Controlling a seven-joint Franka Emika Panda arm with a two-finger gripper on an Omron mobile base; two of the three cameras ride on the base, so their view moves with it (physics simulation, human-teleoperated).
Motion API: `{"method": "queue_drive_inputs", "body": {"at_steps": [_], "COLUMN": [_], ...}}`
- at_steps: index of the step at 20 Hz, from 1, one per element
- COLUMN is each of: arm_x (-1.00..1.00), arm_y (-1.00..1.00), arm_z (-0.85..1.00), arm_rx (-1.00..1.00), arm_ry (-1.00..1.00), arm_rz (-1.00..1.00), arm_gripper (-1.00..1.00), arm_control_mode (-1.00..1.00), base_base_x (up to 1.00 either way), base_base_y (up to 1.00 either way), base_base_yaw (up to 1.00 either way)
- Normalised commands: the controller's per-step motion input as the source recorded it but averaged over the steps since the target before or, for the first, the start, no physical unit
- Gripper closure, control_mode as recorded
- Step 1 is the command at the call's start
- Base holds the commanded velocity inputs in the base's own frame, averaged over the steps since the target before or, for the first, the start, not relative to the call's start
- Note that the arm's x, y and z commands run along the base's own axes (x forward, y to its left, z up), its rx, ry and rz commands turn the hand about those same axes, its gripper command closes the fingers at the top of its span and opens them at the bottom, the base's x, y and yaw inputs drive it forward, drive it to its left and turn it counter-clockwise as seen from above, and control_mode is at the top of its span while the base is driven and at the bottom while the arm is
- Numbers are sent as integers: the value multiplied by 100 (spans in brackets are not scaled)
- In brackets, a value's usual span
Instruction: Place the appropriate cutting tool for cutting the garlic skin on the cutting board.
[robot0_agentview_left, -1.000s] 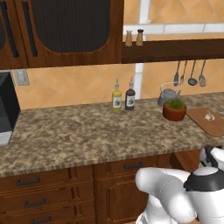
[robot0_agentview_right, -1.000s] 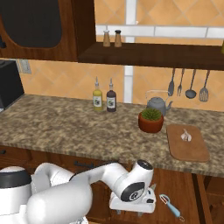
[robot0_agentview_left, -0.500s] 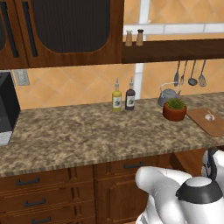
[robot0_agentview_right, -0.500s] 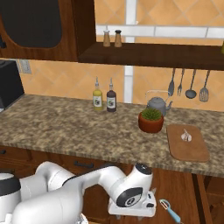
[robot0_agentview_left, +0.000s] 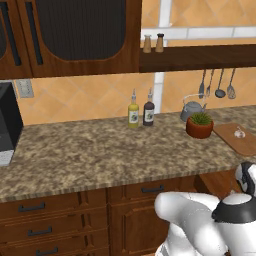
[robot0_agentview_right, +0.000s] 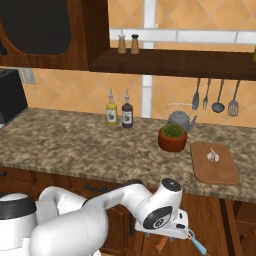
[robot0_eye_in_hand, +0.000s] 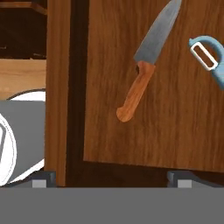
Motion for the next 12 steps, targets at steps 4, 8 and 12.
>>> {"method": "queue_drive_inputs", "body": {"at_steps": [4,8,12], "arm_x": [76,36,3], "arm_y": [-23,1,-13], "arm_z": [0,-18,-26], "arm_rx": [1,0,0], "arm_ry": [0,1,0], "arm_rz": [-14,-17,-20], "arm_gripper": [-100,-100,-100], "arm_control_mode": [-100,-100,-100], "base_base_x": [0,0,0], "base_base_y": [0,0,0], "base_base_yaw": [0,0,0]}}
